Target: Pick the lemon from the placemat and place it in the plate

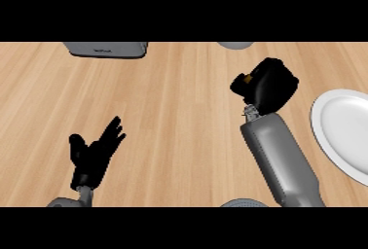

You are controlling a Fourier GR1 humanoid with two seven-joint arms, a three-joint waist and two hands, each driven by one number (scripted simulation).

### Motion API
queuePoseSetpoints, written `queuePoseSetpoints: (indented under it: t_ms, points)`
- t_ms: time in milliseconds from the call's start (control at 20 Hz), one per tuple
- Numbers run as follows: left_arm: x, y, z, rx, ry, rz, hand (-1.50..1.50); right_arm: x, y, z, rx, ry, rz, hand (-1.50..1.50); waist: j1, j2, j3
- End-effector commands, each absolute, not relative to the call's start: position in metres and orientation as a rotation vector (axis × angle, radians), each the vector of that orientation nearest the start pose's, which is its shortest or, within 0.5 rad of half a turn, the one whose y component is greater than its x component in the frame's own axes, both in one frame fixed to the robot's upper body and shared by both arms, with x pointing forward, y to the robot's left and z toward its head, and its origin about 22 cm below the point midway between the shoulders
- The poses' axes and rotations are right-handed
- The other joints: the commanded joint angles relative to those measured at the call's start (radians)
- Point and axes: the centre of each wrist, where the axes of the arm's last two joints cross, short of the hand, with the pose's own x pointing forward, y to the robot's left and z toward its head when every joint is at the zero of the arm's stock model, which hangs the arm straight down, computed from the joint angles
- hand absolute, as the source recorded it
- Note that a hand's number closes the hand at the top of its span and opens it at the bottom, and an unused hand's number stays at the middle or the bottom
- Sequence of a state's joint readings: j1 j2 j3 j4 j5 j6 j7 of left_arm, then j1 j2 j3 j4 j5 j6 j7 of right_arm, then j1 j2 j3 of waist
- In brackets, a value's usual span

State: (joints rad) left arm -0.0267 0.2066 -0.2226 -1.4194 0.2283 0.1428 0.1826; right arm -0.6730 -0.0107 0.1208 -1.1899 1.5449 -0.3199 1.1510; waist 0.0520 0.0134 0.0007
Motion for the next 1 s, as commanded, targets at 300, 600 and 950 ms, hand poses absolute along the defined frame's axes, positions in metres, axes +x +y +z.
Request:
queuePoseSetpoints:
  t_ms: [300,600,950]
  points:
    - [0.228,0.235,-0.035,-0.009,-1.184,-0.003,0.0,0.373,-0.161,0.103,-1.626,-1.07,-0.391,1.5,-0.034,-0.01,0.001]
    - [0.24,0.246,-0.027,0.0,-1.203,-0.007,0.0,0.368,-0.213,0.085,-1.701,-1.084,-0.488,1.5,-0.047,-0.008,0.001]
    - [0.234,0.233,-0.029,-0.003,-1.196,-0.016,0.0,0.346,-0.293,0.039,-1.859,-0.983,-0.568,1.5,-0.043,-0.007,0.001]
